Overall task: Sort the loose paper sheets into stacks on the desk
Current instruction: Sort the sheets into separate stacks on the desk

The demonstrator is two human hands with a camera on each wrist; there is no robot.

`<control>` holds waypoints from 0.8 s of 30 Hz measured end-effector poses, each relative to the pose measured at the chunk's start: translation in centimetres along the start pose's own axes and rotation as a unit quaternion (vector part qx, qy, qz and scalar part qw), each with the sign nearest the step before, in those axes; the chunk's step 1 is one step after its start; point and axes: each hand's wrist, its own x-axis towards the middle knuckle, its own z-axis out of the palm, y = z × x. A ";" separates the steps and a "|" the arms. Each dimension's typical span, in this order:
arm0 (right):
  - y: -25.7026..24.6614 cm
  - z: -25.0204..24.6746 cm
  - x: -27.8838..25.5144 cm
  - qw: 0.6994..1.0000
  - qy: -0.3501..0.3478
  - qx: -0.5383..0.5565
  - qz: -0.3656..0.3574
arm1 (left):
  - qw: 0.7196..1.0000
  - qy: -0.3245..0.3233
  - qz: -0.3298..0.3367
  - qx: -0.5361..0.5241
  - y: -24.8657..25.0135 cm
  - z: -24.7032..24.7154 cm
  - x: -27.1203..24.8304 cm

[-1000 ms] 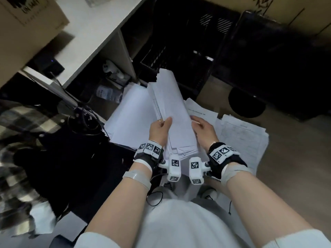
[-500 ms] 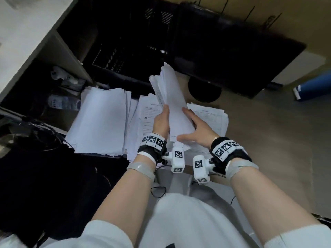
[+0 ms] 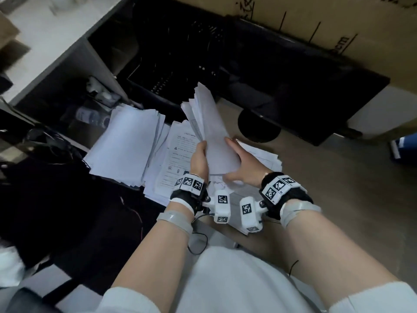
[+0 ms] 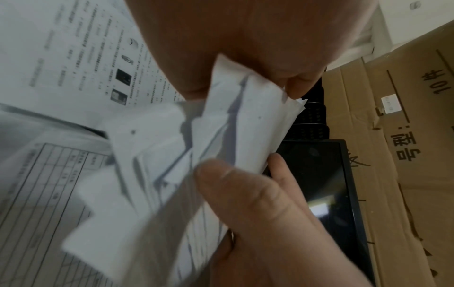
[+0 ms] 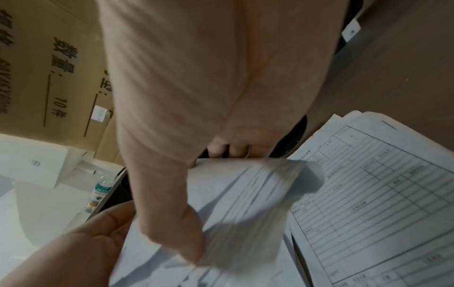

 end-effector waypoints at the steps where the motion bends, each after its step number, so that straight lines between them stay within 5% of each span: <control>1: 0.4 -0.2 -0.2 1.000 -0.015 -0.004 -0.005 | 1.000 0.014 0.003 0.000 -0.4 0.2 -0.5; 7: 0.3 -0.5 -1.4 0.998 -0.020 0.047 -0.024 | 1.000 0.016 0.021 0.006 -1.3 0.1 -3.2; 14: -1.3 1.3 -0.8 0.986 0.090 0.135 0.046 | 0.998 0.014 0.057 0.005 -1.8 -2.3 -2.5; 19: -1.8 3.7 1.1 0.984 0.105 0.132 0.060 | 0.998 -0.052 0.018 -0.042 -0.1 -4.3 -0.9; 24: -3.4 5.3 4.0 0.929 0.271 0.218 0.130 | 0.997 -0.014 0.055 0.048 2.1 -7.3 1.1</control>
